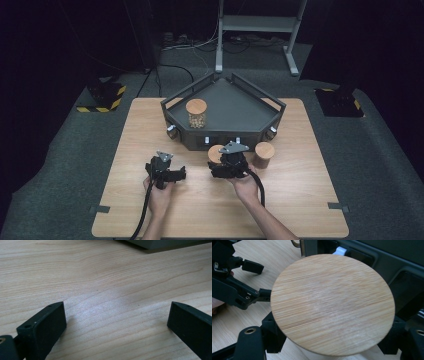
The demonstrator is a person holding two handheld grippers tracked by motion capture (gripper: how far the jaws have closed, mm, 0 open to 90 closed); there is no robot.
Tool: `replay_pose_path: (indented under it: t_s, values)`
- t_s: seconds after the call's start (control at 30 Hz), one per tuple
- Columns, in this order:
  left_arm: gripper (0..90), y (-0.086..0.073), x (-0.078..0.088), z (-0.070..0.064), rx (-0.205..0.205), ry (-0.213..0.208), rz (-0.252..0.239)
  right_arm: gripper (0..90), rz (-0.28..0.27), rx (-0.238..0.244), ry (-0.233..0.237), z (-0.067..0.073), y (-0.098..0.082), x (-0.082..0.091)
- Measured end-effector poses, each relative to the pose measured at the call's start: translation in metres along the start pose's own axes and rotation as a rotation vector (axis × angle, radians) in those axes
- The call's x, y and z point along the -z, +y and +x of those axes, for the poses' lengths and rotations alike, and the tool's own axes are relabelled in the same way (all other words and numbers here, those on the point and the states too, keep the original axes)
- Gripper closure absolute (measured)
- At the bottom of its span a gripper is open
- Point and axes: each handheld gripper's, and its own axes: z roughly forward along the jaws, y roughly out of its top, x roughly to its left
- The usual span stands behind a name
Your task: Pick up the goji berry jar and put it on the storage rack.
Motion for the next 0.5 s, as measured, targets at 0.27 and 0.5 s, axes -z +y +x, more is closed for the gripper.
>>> replay_pose_path:
  t_s: [0.27,0.5]
  values:
    - [2.2,0.0,0.0,0.0,0.0,0.0,0.0,25.5,-0.007,-0.024,0.004,-0.008,0.009,0.012]
    - [2.1,0.0,0.0,0.0,0.001,0.0,0.0,25.5,-0.015,-0.031,0.004,-0.013,0.013,0.018]
